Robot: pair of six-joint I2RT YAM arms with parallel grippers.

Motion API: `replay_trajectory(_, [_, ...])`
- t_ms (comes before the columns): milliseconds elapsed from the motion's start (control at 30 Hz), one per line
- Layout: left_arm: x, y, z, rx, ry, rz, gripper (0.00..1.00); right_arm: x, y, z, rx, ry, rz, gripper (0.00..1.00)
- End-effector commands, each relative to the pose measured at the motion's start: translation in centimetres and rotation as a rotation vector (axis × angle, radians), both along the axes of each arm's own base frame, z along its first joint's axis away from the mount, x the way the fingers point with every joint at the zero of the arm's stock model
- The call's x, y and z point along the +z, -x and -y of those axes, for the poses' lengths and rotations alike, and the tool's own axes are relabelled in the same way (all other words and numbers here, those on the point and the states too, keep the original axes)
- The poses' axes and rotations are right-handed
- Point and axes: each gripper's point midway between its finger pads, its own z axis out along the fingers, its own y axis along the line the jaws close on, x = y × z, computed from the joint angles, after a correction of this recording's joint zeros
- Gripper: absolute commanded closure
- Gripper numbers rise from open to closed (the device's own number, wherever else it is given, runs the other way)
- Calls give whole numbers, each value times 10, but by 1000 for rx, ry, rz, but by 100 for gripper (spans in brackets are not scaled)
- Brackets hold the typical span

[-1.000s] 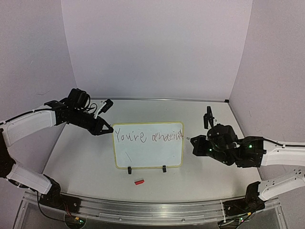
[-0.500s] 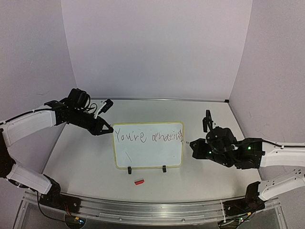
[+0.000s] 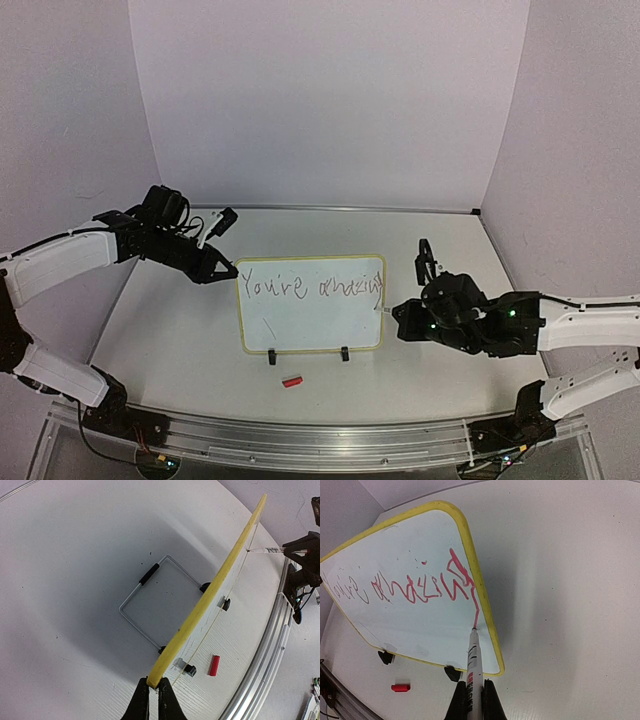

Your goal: Write a sentence on the whiteboard

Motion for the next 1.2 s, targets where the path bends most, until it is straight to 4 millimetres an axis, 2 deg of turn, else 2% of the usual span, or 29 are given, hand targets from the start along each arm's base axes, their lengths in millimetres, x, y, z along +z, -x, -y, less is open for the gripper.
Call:
replay_trajectory(0, [-14, 7, 0, -18, -55, -38, 100, 17, -6, -7, -10, -53, 47, 100])
replay_trajectory(167, [-13, 7, 0, -17, -55, -35, 100, 40, -5, -13, 23, -148, 96, 100])
replay_trajectory(333, [-13, 7, 0, -18, -53, -36, 100, 61, 6, -20, 115, -216, 122, 100])
replay_trajectory(567, [-11, 8, 0, -19, -47, -33, 100, 60, 18, -36, 237, -203, 119, 100])
replay_trajectory(800, [-9, 9, 1, -20, -42, -28, 100, 64, 33, -78, 347, -131, 164, 100])
replay_trajectory(1000, [-9, 10, 2, -20, -42, -29, 100, 64, 47, -131, 419, -152, 199, 100])
replay_trajectory(1167, [-9, 11, 2, -22, -40, -30, 100, 53, 54, -175, 424, -180, 200, 100])
